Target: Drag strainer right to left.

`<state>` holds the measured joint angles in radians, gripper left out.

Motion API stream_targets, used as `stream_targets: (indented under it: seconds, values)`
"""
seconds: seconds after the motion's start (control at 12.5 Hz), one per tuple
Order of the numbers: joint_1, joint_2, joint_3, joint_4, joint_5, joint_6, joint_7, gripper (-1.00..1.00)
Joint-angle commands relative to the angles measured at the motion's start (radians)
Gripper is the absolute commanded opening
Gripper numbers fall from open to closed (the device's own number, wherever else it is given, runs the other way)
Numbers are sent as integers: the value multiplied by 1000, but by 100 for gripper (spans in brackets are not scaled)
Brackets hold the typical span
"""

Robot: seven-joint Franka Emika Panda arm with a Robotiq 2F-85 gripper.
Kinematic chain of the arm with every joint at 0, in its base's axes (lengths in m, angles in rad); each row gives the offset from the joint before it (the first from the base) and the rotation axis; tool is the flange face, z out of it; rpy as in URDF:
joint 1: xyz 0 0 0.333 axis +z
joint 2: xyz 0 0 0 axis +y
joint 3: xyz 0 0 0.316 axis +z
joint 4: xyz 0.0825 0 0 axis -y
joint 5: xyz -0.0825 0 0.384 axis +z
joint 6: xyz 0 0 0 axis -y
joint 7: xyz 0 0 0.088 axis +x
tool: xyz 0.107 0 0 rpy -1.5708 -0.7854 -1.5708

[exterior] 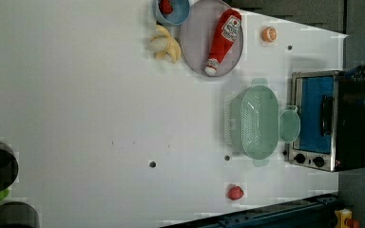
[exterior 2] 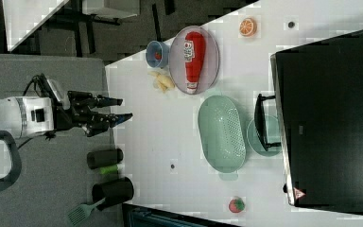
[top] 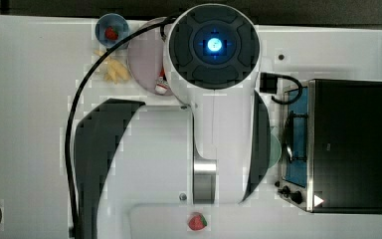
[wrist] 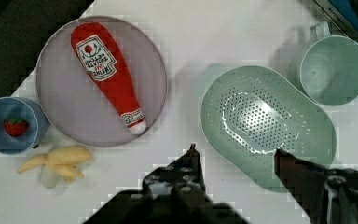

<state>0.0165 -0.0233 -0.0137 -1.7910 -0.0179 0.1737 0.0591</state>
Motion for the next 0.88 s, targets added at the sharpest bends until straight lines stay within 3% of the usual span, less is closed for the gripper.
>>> stream_targets:
  seconds: [0.08, 0.24, 0.56, 0.88]
  values:
    - [-49, -394, -48, -133, -13, -249, -53, 60]
    - [-49, -392, -48, -145, -13, -248, -52, 99]
    - [-48, -342, -46, -236, -11, -194, -46, 100]
    - [-48, -269, -45, -395, -10, 35, -6, 100]
